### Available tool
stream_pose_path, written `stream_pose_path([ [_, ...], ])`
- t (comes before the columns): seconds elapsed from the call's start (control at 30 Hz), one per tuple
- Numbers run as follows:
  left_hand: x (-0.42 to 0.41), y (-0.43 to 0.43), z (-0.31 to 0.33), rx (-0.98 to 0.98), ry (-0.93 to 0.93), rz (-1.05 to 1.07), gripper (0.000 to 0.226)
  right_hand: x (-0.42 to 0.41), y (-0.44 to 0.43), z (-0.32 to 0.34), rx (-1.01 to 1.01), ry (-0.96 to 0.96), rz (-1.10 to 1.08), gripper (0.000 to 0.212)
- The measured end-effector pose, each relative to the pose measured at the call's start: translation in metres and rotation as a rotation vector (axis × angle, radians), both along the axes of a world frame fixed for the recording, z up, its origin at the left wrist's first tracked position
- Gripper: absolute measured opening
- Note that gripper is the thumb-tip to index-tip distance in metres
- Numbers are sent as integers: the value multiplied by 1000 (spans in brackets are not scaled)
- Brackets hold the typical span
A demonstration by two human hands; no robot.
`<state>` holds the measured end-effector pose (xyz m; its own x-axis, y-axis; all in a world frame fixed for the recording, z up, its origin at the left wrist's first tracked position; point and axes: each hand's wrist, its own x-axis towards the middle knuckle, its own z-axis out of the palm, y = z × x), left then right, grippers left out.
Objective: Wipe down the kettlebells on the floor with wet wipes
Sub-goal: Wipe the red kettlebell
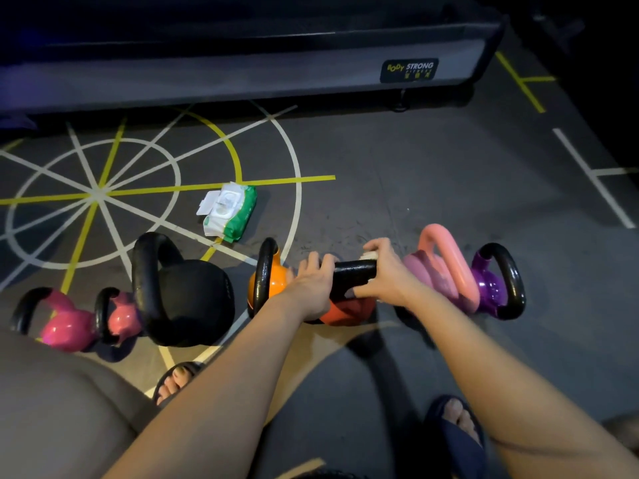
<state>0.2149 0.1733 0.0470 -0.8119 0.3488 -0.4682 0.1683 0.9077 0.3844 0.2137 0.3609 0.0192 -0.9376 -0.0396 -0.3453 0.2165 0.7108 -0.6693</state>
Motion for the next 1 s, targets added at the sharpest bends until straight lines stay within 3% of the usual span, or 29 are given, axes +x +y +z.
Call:
stream_pose_path([
  [0.1,3,2,-1,-1,21,-3,72,-1,24,23,-155,-243,52,86],
  [0.23,7,2,0,5,25,6,71,-5,45,42,168,-268,408,75],
  [0.33,7,2,2,11,22,8,71,-4,51,36,277,-220,560,93],
  [0.4,7,3,2,10,12,12,73,-6,55,28,246,-153,559,96],
  [0.53,6,3,-1,16,28,18,73,-6,42,4,221,-38,322,41],
  [0.63,5,3,-4,20,32,23,72,-4,27,-11,195,25,187,24],
  [0.7,3,3,-4,18,29,26,72,-4,24,-10,163,29,153,24],
  [0.83,3,3,-3,13,30,30,73,-8,15,4,354,78,232,22],
  [1.0,5,5,-1,-22,20,25,73,-4,-25,3,580,287,376,48],
])
